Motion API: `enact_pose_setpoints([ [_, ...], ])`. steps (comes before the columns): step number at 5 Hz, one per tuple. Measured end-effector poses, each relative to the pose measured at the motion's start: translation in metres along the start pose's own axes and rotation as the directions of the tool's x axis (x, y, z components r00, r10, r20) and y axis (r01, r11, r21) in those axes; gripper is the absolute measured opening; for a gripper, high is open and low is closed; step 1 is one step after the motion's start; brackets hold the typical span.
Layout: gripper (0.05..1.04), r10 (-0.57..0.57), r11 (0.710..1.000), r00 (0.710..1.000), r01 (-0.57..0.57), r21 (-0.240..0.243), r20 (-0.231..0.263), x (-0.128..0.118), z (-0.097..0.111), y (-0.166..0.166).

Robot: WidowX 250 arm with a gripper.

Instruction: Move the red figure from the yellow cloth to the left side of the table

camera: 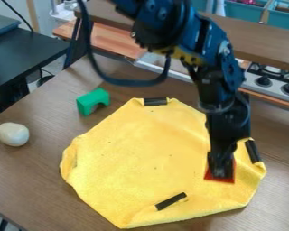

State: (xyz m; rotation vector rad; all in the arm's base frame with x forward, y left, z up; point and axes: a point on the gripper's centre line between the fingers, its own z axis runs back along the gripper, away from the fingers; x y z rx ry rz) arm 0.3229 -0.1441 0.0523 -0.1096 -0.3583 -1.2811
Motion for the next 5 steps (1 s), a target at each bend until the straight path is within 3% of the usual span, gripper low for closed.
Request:
enact_pose_setpoints([
  [1,0.801,-0.054,0.998,0.999,0.054,-0.018,0.003,-0.012,0.01,-0.026],
  [5,0.801,-0.196,0.979,0.98,0.195,-0.068,-0.021,-0.003,-0.033,-0.101],
])
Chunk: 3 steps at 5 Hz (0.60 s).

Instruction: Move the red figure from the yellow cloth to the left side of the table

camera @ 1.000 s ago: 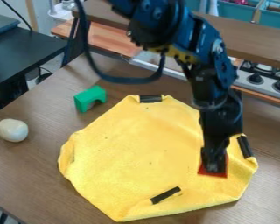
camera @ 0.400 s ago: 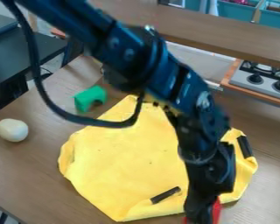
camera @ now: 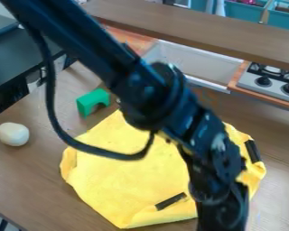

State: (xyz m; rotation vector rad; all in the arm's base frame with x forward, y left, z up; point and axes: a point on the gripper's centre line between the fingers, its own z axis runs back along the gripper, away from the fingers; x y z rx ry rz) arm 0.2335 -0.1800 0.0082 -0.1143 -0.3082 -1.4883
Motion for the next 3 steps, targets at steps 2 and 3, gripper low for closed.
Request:
enact_pose_setpoints([
  [2,1.008,0.122,0.992,0.991,-0.123,-0.014,-0.059,-0.011,-0.021,-0.005],
  [3,1.003,0.203,0.979,0.977,-0.204,-0.017,-0.06,-0.018,-0.017,-0.002],
])
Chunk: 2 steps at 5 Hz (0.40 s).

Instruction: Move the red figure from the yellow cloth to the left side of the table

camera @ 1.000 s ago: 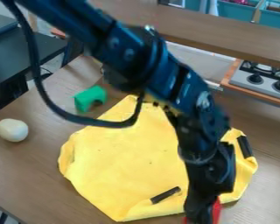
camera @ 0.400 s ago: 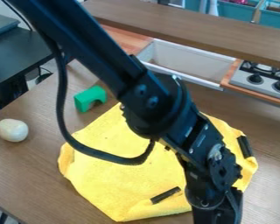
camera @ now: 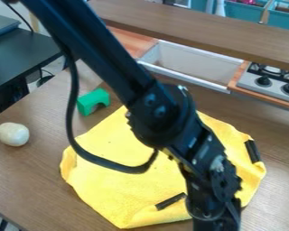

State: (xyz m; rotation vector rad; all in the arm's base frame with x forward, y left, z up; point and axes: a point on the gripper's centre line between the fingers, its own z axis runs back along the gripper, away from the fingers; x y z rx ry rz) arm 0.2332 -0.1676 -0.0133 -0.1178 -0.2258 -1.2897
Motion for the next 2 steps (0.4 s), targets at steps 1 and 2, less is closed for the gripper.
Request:
enact_pose_setpoints([
  [1,1.001,0.045,0.999,0.998,-0.045,0.005,0.038,-0.002,0.027,0.011],
  [2,1.0,0.122,0.992,0.991,-0.123,0.002,0.059,-0.014,0.062,0.027],
])
